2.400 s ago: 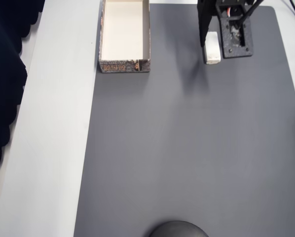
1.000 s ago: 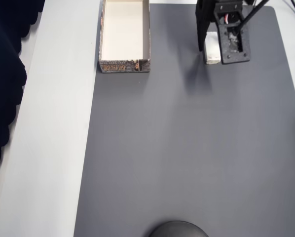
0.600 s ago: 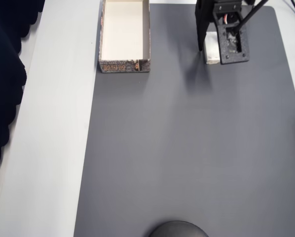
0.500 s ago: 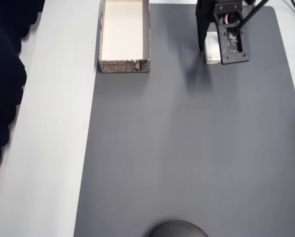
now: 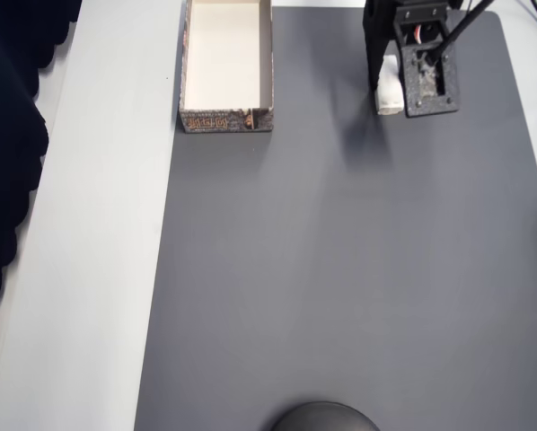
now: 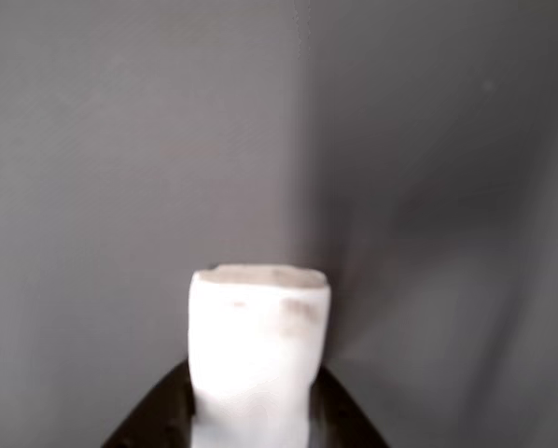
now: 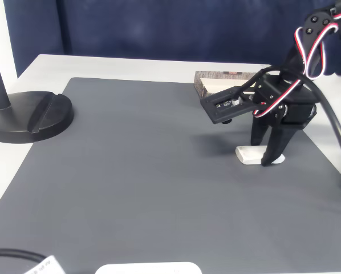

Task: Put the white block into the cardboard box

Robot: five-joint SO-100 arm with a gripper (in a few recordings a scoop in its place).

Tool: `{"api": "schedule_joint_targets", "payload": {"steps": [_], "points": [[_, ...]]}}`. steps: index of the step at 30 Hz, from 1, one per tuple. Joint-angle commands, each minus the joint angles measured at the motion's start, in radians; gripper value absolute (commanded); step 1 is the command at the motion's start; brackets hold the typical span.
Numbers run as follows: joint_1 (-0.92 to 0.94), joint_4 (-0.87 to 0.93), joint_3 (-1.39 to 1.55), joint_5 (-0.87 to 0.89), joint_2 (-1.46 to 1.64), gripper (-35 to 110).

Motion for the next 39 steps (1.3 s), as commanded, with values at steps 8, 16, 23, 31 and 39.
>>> {"api": "schedule_joint_targets", "payload": {"steps": [8, 16, 23, 31, 39], "points": [[-0.015, 0.075, -0.037, -0.012, 0.054, -2], [0.006, 0.305, -0.276, 0.057, 0.08, -2], [0.043, 0.324, -0.33, -0.031, 0.146, -2], [0.156, 0.439, -0.538, -0.037, 0.067, -2], [0.347, 0.485, -0.825, 0.195, -0.167, -2]]}}
